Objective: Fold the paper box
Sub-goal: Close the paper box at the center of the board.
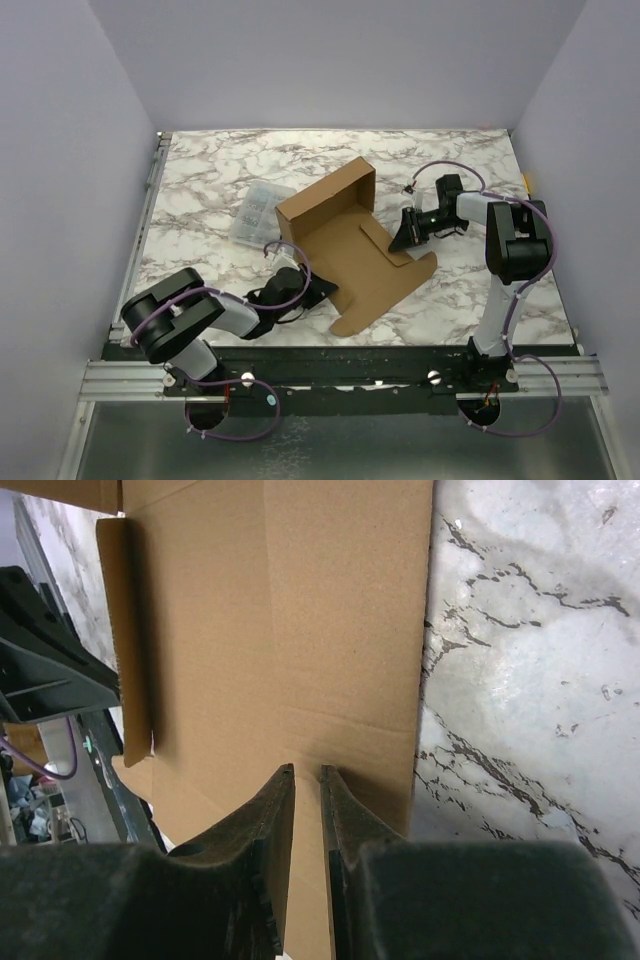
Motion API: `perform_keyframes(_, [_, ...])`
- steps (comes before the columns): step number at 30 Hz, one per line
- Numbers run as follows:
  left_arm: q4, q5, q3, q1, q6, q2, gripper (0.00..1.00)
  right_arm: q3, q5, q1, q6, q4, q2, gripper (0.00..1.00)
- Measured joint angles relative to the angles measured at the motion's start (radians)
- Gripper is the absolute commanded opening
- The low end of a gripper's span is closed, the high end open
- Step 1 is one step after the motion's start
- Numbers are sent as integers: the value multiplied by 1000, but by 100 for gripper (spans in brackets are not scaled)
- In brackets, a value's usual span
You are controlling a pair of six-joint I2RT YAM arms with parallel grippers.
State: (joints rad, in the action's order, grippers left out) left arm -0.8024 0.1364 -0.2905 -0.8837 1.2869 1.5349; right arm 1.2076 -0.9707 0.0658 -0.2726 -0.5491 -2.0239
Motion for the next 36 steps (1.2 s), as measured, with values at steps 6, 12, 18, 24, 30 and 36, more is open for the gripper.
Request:
perform_keyframes(6, [-4,-58,-20,-9,-17,64,8,0,-3,-1,-7,-1,-3,22])
perform_keyframes(12, [-103,-61,-53,-9,0,179,5,0,-5,-2,-8,-1,-7,22])
perform_keyframes(18, [-283,-74,3,8,47,241,6,0,-15,-3,-9,-6,-11,22])
perform_keyframes(24, [-241,-91,69,80,41,128,6,0,-23,-3,-9,-6,-13,22])
perform_keyframes(30, [-191,-92,90,167,38,85,6,0,-23,-3,-9,-6,-14,22])
perform_keyframes(36, [-203,-103,45,211,39,146,5,0,-25,-11,-9,-6,-18,22])
